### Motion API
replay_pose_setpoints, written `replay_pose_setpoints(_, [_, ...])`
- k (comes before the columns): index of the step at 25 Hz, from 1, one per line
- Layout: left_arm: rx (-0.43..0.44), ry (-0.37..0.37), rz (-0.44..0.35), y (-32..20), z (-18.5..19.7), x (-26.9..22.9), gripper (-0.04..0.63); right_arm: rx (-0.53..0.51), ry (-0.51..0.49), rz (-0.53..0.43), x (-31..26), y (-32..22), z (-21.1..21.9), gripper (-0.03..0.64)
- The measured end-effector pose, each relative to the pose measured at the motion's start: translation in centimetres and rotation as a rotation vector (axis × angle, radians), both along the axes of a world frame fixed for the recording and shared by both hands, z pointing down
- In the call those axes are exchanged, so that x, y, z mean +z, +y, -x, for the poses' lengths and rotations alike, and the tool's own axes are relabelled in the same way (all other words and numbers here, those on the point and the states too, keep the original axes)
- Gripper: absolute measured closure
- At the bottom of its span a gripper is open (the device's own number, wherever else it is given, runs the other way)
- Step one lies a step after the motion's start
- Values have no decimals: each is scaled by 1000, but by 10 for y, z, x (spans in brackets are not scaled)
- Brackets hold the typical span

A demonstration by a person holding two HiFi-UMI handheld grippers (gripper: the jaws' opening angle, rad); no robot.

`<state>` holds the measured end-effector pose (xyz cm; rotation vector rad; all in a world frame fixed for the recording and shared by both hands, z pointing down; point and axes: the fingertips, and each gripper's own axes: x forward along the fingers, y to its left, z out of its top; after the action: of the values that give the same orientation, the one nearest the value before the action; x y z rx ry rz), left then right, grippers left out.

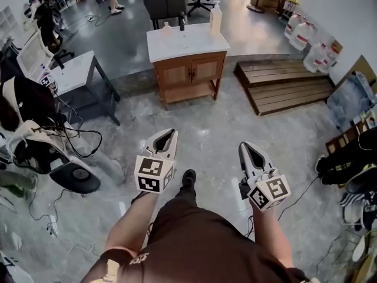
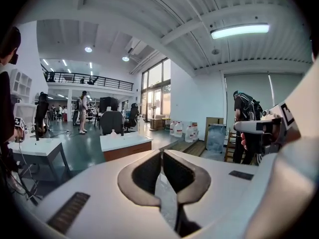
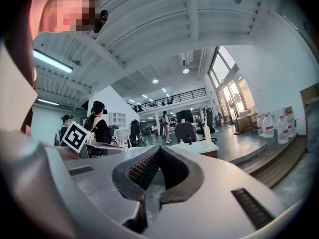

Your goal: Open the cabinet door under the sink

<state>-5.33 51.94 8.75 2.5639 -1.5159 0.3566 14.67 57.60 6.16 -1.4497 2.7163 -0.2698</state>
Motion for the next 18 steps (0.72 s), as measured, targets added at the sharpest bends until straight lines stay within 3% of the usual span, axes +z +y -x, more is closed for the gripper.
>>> replay_pose_setpoints(4, [4, 6, 27, -46, -3, 19, 566, -12, 17, 25, 10, -43, -3, 604])
replay_pose_setpoints(11, [32, 3, 64, -171, -14, 31, 566, 18, 14, 93, 28, -160, -10, 604])
replay_pose_setpoints(18, [50, -14, 108, -289, 1, 41, 566, 28, 22, 157, 43, -271, 8, 604])
